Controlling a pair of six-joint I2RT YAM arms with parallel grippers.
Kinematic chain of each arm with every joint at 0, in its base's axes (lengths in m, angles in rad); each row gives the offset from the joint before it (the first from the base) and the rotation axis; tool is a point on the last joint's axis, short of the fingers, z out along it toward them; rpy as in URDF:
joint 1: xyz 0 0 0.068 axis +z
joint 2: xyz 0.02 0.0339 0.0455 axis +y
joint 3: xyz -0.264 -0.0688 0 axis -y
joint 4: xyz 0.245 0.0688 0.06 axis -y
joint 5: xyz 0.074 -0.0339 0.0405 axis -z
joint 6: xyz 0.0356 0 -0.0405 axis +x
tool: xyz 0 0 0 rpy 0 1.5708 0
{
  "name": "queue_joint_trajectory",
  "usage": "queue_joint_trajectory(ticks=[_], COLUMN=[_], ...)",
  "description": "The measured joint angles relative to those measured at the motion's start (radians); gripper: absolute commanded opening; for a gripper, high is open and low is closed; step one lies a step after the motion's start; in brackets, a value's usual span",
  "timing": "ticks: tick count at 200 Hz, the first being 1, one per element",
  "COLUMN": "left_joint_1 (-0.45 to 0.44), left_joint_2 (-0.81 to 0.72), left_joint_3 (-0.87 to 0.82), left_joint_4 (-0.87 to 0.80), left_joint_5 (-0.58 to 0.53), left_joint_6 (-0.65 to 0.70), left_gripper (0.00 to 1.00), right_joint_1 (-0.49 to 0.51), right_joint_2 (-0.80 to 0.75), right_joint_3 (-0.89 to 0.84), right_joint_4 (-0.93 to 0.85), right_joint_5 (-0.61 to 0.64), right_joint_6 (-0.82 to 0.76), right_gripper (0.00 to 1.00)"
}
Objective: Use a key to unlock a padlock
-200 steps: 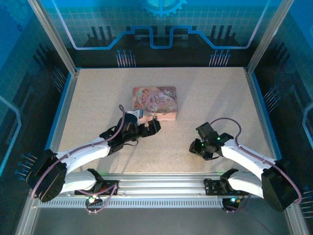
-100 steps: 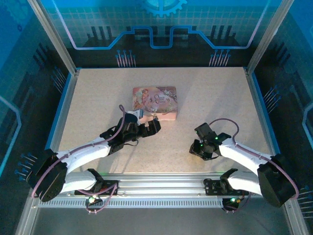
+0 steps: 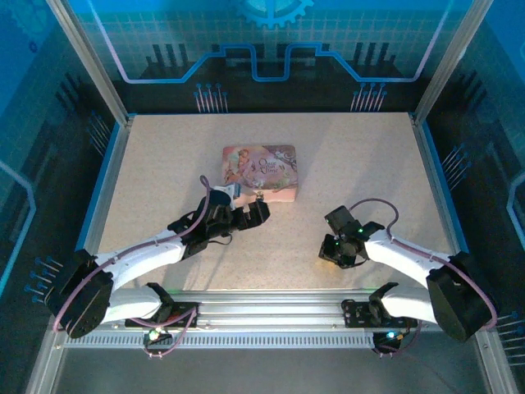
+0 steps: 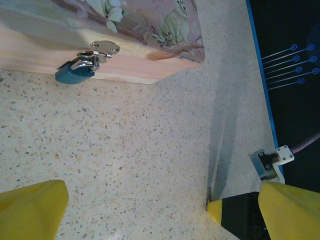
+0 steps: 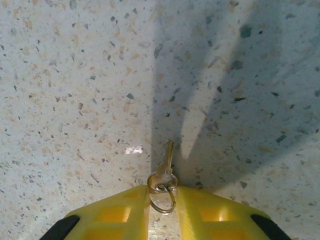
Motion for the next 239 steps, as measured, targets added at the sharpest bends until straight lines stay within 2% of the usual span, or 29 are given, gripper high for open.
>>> queue_joint_trajectory(ticks=[75,136,186,239], left_joint_1=[0.000,0.017,0.065,0.073], left_joint_2=[0.000,-0.007,-0.031,-0.005], left_joint_3=[0.000,0.000,0.006,0.068], left_joint_4=[0.000,-0.001,-0.020,-0.063], left_joint_5=[0.000,0.008,0.066,0.171], left_joint_6=[0.000,-0.031,-0.132,-0.277], left_gripper=[0.99,0.99,0.99,0.96], right_joint_1=[0.001,0.007,0.010,0.011], right_joint_2=[0.004,0.002,-0.055,-0.089], right_joint_3=[0.007,0.007,0.053,0.179], right_joint_4=[-0.001,0.026,-0.029,-0.119], right_joint_5=[0.007,0.011,0.023,0.018], right_joint_6=[-0.008,-0.074,-0.204,-0.370], right_gripper=[0.05,0.01,0.00,0.00])
